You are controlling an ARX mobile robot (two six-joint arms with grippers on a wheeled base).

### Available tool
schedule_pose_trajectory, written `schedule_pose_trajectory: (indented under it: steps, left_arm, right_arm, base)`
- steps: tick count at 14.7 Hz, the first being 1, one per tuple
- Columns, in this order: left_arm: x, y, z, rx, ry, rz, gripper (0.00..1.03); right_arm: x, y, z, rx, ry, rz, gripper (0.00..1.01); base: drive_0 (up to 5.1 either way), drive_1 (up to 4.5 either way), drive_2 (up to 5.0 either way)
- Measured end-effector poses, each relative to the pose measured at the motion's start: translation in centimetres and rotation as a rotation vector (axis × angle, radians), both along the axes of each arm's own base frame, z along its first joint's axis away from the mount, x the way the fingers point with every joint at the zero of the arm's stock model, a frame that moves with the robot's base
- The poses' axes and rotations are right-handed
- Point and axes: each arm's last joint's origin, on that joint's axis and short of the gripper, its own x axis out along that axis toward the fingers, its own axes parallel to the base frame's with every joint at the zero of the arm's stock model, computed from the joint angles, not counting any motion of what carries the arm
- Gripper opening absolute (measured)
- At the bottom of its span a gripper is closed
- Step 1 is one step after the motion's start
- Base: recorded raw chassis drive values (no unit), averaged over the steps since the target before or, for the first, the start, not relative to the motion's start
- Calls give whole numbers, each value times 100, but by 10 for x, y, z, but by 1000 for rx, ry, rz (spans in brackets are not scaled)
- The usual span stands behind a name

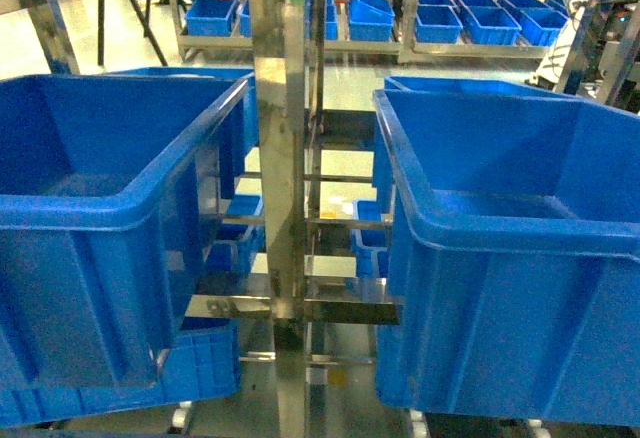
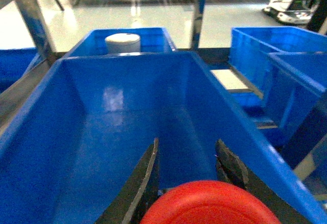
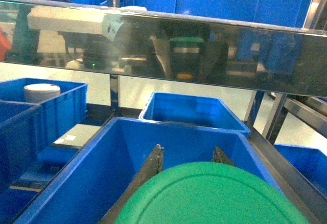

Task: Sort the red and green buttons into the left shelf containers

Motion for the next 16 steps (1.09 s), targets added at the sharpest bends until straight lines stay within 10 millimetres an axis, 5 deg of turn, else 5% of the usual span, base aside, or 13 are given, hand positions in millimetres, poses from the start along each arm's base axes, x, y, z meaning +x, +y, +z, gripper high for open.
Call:
schedule_pose_trajectory:
  steps: [6, 13, 14, 16]
  left_arm:
    - [0, 0, 0, 0, 1, 1, 29]
    - [0, 0, 0, 0, 0, 1, 29]
    - [0, 0, 0, 0, 0, 1, 29]
    - [0, 0, 0, 0, 0, 1, 29]
  right_arm:
    - [8, 1, -2, 10, 89, 3, 24]
    - [100, 12, -47, 156, 383, -86, 24]
    - [102, 13, -52, 171, 398, -73, 24]
    - [85, 15, -34, 182, 282, -55, 49]
  base:
    - [0, 0, 0]
    - [0, 0, 0]
    - [0, 0, 0]
    - [0, 0, 0]
